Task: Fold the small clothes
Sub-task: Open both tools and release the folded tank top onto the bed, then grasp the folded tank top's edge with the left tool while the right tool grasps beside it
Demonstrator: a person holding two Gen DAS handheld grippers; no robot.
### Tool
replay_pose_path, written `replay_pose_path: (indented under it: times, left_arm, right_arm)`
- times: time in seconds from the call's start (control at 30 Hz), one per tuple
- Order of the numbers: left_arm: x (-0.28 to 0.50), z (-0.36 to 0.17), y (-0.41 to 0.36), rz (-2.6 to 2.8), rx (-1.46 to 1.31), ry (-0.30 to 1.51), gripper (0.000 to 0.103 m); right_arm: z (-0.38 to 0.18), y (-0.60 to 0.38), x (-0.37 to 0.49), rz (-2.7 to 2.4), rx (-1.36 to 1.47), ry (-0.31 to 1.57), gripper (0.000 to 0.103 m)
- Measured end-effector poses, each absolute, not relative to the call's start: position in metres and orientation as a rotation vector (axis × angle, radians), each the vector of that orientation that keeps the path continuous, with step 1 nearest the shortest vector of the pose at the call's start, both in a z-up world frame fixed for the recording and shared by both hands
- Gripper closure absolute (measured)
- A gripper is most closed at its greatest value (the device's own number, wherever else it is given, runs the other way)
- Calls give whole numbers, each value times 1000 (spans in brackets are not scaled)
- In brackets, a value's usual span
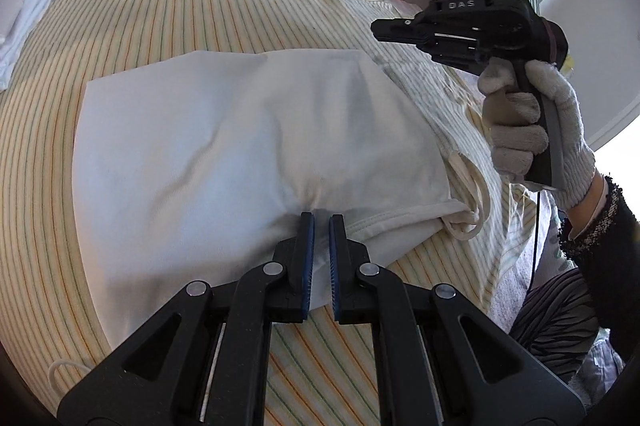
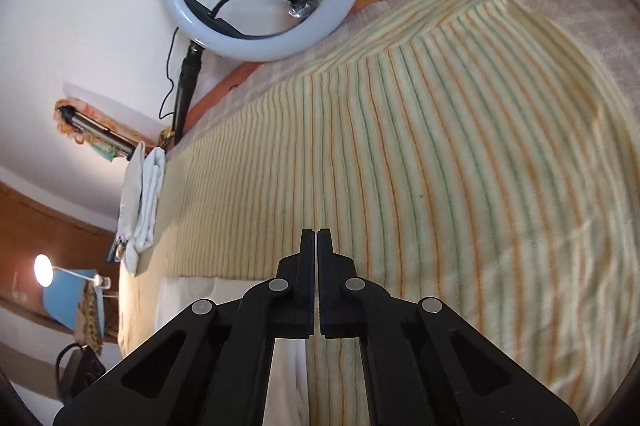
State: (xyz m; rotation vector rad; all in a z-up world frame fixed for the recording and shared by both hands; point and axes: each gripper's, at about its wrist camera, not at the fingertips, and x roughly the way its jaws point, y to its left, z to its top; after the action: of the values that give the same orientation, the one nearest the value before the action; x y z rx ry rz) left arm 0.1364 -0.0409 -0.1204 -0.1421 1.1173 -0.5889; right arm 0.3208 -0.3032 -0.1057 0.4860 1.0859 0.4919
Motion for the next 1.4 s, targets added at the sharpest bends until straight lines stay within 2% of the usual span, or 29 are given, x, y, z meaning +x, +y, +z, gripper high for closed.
replay_pose_path:
  times: [0.1, 0.13, 0.33, 0.43, 0.57, 0.7, 0.8, 0.83, 0.9, 0.93, 1.1, 1.4]
  left_arm:
    - [135, -108, -28, -588, -188, 1098, 99]
    - [135, -102, -21, -575, -204, 1079, 99]
    - [158, -88, 17, -419, -225, 1008, 99]
    - [179, -96, 24, -376, -256, 1008, 99]
    - [200, -123, 36, -245, -241, 1060, 99]
    - [194, -117, 44, -166, -169, 1022, 99]
    - [186, -115, 61, -155, -218, 1015, 87]
    - [182, -115, 68, -161, -251, 1019, 80]
    - [179, -112, 79, -192, -325, 1022, 68]
    - [177, -109, 83, -205, -353, 1021, 64]
    - [165, -104, 95, -271, -476, 1034, 63]
    - [164, -139, 114, -309, -762, 1141, 63]
  right_arm:
    - [-101, -300, 310, 547, 465, 1105, 98]
    - [-100, -297, 305, 556, 444, 1104, 95]
    - [-89, -260, 265, 579, 175, 1032, 93]
    - [-91, -244, 257, 598, 102, 1015, 93]
    - [-112, -245, 266, 499, 60, 1081, 93]
    - [-115, -261, 268, 469, 65, 1100, 93]
    - [-111, -269, 261, 436, 28, 1096, 93]
    - [-108, -274, 258, 456, 54, 1098, 91]
    - [-105, -285, 252, 501, 124, 1105, 81]
    - [-102, -290, 250, 530, 164, 1102, 72]
    - [-105, -307, 240, 625, 346, 1129, 70]
    - [-130, -327, 240, 662, 532, 1210, 68]
